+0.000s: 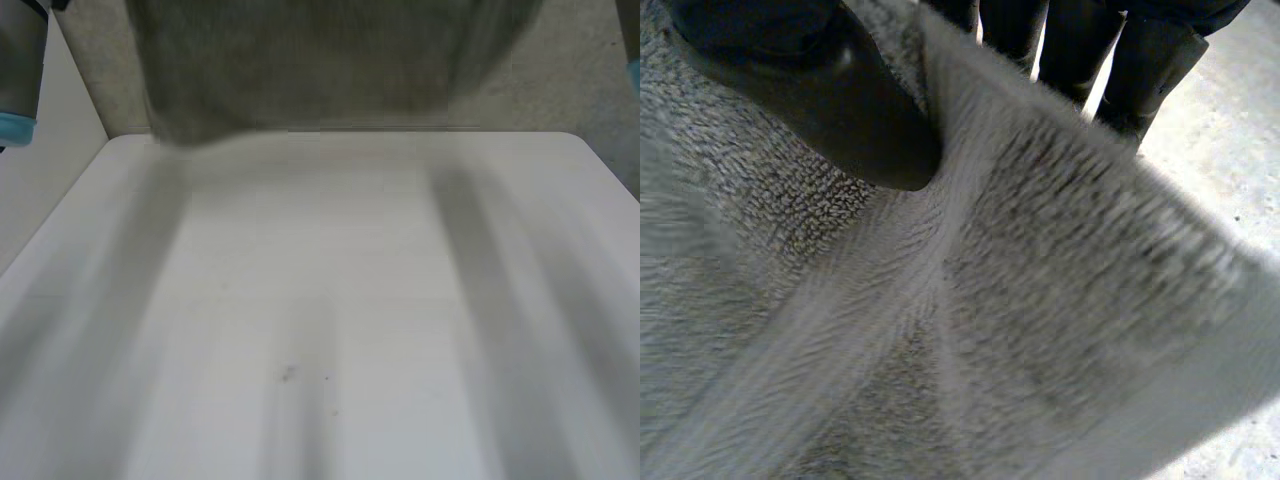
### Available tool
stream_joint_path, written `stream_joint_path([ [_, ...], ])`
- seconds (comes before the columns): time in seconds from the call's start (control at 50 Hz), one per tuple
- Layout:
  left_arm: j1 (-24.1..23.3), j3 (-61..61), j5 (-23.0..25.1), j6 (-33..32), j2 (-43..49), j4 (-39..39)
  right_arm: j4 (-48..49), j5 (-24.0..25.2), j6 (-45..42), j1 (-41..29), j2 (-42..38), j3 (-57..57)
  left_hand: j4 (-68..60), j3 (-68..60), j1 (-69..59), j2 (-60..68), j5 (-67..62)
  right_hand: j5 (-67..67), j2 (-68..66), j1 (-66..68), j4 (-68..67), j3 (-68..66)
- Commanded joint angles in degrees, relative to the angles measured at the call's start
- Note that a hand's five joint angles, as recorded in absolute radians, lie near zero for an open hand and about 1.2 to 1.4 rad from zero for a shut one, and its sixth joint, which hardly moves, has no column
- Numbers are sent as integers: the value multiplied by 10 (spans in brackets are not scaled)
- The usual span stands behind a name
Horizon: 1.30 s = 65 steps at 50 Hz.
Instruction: Fold the towel.
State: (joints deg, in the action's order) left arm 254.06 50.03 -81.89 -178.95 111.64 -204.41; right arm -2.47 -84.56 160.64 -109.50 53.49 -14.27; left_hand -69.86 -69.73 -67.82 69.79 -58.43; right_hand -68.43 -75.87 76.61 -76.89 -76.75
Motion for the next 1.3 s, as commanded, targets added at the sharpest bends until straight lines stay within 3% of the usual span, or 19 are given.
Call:
stream_joint_path([
  [0.02,4,112,-7,15,-7,-42,-83,29,-22,2,11,-102,-101,-103,-122,102,-116,-16,-41,34,-31,-33],
  [0.1,14,210,-5,0,9,-43,-153,67,-69,-4,5,-207,-101,-103,-122,102,-116,-16,-41,34,-31,-33],
  [0.18,24,284,-2,-11,27,-47,-156,85,-98,-5,7,-314,-101,-103,-122,102,-116,-16,-41,34,-31,-33],
  [0.28,26,371,9,-47,66,-61,-74,96,-148,-9,-10,-498,-101,-103,-122,102,-116,-16,-41,34,-31,-33],
  [0.38,28,444,12,-120,103,-92,-18,85,-174,-10,-30,-565,-101,-103,-122,102,-116,-16,-41,34,-31,-33],
  [0.52,34,472,12,-147,101,-91,-17,85,-170,-8,-10,-598,-101,-103,-122,102,-116,-16,-41,34,-31,-33],
  [0.54,35,474,12,-147,99,-91,-17,86,-168,-4,6,-606,-15,-16,-35,16,-29,-16,-41,34,-31,-33],
  [0.56,35,474,12,-147,99,-91,-17,86,-168,-4,7,-606,-14,-15,-35,15,-28,-16,-41,34,-31,-33],
  [0.6,36,478,12,-148,97,-89,-16,85,-155,1,37,-622,207,205,186,-206,192,-16,-41,34,-31,-33],
  [0.66,36,484,12,-149,96,-90,-17,84,-133,9,57,-638,295,294,275,-295,281,-16,-41,34,-31,-33],
  [0.92,55,511,11,-149,97,-95,-15,86,-111,59,110,-727,307,306,287,-307,293,-16,-41,34,-31,-33],
  [1.04,57,518,10,-148,97,-101,-6,88,-108,63,109,-739,186,185,166,-186,172,-16,-41,34,-31,-33],
  [1.3,57,520,12,-147,100,-137,3,88,-107,62,100,-746,203,202,182,-202,189,-16,-41,34,-31,-33],
])
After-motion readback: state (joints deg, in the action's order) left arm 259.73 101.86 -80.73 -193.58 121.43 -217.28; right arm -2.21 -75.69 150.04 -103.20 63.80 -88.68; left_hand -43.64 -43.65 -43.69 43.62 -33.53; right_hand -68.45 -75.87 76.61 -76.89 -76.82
